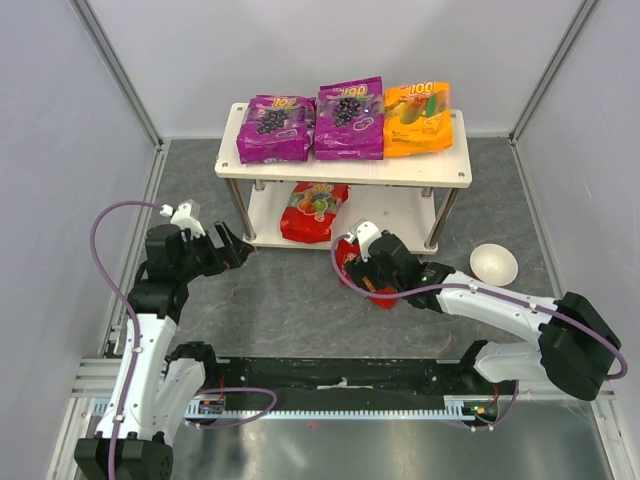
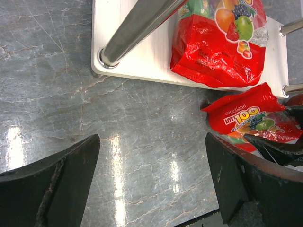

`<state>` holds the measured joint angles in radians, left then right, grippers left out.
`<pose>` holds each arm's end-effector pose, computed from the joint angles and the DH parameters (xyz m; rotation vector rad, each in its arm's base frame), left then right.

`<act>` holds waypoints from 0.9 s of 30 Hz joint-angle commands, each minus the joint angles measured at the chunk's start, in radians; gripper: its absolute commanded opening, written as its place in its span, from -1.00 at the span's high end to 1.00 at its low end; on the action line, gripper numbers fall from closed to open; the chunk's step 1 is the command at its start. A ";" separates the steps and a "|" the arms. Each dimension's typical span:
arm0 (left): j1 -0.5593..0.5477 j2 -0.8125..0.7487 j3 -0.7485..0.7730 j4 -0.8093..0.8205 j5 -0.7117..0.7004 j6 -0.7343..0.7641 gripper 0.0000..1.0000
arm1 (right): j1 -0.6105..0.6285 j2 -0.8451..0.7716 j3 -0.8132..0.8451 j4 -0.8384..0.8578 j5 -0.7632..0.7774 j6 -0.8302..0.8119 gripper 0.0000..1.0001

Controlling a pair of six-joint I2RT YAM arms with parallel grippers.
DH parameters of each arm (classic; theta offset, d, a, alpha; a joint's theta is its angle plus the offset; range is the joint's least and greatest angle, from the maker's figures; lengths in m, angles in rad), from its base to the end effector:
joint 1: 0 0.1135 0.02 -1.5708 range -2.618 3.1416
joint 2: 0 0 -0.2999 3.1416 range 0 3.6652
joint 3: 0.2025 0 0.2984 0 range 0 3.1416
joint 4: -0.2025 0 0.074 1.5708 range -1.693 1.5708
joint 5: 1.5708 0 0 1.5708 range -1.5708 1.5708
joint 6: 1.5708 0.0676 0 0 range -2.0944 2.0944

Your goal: Place and organize the candy bags onto the shelf

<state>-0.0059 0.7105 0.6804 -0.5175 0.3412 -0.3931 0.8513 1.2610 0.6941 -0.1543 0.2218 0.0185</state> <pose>0.2041 -0.0238 0.2886 -0.2077 2.1307 -0.5969 0.2171 0.2252 0.2004 -0.8157 2.1279 0.2039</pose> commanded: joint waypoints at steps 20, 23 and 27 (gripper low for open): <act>0.004 0.000 0.008 0.036 0.015 -0.023 -0.99 | 0.011 -0.035 0.002 -0.042 0.015 0.162 1.00; 0.004 0.003 0.008 0.036 0.016 -0.023 -0.99 | 0.009 -0.116 -0.034 0.015 -0.009 0.205 1.00; 0.004 0.003 0.008 0.036 0.019 -0.021 -0.99 | 0.005 -0.233 -0.083 0.062 -0.018 0.245 1.00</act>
<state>-0.0059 0.7136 0.6804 -0.5175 0.3416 -0.3931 0.8589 1.1454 0.6422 -0.1894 0.2333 0.1841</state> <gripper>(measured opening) 0.993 0.037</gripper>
